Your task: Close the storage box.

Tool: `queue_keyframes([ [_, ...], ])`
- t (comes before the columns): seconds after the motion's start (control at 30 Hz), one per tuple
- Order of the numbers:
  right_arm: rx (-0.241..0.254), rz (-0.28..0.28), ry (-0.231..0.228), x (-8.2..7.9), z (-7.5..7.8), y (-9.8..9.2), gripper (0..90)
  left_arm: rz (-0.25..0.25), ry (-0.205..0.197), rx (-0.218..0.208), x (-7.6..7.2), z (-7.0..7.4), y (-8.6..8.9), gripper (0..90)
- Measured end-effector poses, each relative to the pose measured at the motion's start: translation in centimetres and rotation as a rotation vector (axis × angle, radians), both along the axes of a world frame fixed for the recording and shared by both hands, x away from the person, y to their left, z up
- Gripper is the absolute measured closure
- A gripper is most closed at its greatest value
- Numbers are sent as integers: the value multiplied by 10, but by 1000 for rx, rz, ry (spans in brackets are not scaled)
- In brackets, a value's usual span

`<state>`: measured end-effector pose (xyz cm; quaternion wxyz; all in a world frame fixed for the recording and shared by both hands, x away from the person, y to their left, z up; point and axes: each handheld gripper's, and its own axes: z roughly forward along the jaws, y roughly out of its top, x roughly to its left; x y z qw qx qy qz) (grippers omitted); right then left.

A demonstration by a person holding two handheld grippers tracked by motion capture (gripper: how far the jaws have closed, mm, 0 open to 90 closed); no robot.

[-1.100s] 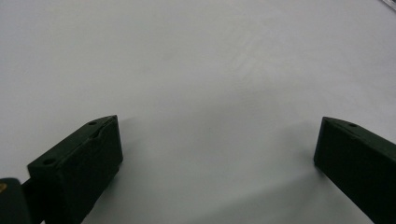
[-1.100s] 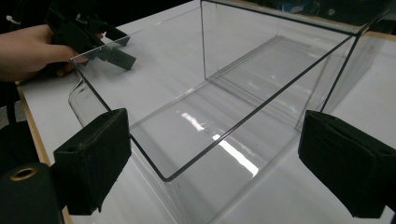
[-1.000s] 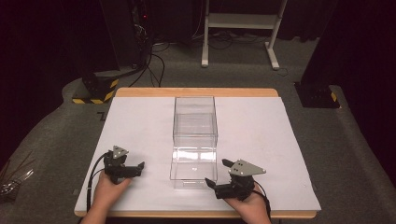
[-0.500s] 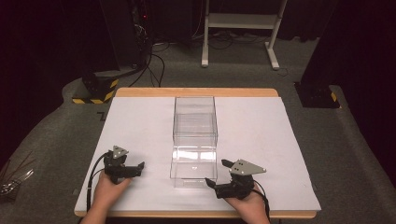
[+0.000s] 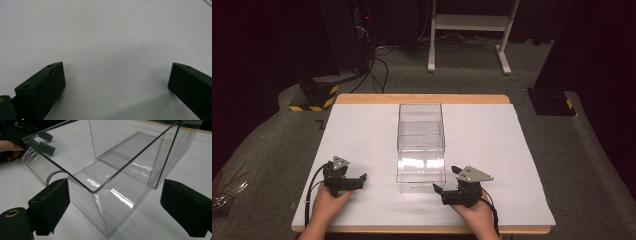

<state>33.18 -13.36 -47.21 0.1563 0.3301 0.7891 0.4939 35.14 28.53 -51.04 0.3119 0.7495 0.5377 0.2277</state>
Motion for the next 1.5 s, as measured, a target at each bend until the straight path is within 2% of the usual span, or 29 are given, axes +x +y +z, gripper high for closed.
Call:
queue_keyframes([
  [0.63, -12, -43, -23, 16, 0, 6, 88, 0, 0, 1, 0, 0, 0, 12],
  [1.5, -43, -61, -2, 25, 2, 15, 88, -3, 1, 4, 0, 0, 0, 12],
])
